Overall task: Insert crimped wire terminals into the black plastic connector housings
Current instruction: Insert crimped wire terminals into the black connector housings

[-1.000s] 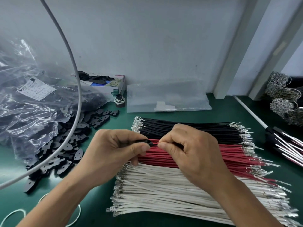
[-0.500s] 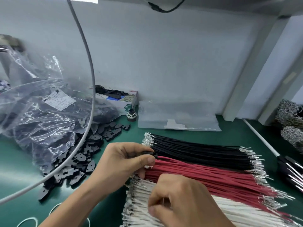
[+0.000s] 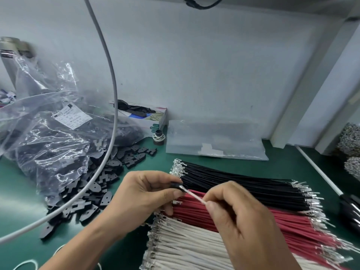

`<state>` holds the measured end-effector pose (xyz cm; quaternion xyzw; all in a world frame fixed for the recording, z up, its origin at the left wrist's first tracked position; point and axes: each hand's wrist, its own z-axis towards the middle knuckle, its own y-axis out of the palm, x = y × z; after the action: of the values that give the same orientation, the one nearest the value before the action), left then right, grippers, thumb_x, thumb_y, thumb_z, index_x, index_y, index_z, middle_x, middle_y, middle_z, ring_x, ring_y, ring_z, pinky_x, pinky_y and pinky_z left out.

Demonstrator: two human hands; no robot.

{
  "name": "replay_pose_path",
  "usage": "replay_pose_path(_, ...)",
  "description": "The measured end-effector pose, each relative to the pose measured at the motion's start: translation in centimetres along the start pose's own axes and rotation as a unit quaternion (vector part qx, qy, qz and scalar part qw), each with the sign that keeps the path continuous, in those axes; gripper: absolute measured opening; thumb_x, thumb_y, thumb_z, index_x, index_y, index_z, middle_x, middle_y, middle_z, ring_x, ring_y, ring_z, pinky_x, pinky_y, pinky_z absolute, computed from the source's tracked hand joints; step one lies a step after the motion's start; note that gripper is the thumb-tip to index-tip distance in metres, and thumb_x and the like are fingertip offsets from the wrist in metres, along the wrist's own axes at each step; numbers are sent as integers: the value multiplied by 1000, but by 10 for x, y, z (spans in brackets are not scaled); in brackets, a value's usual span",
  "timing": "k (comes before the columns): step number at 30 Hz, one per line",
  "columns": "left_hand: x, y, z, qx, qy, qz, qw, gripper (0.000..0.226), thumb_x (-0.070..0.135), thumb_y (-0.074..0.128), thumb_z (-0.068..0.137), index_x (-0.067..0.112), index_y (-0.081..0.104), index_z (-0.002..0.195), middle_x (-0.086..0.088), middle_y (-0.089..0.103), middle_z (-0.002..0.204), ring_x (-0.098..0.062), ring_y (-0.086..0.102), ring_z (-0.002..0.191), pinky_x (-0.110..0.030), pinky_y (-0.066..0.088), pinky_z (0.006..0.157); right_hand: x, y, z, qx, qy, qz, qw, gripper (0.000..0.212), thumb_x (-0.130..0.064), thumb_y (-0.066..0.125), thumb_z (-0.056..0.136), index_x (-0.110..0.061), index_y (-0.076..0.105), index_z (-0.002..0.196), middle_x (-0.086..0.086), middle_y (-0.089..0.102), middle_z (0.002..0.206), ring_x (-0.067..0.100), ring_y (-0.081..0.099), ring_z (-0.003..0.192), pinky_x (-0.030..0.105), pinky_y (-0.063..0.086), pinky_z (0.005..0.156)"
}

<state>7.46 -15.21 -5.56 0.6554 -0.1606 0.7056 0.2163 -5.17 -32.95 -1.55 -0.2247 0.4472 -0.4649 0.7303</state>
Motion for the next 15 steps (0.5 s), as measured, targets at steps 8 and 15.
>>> replay_pose_path(8, 0, -2, -1, -19, 13, -20, 1000, 22, 8, 84, 73, 8, 82, 95, -18, 77, 79, -19, 69, 54, -19, 53, 52, 11, 5, 4, 113, -59, -128, 983, 20, -34, 57, 90, -27, 69, 76, -12, 56, 77, 3, 48, 58, 15, 36, 47)
replay_pose_path(15, 0, -2, -1, -19, 12, -22, 999, 19, 6, 83, 76, 10, 82, 95, -15, 78, 78, -18, 69, 53, -18, 52, 51, 10, -8, 6, 194, -137, -146, 960, 16, -21, 68, 92, -19, 75, 77, -4, 60, 74, 14, 51, 55, 27, 41, 42)
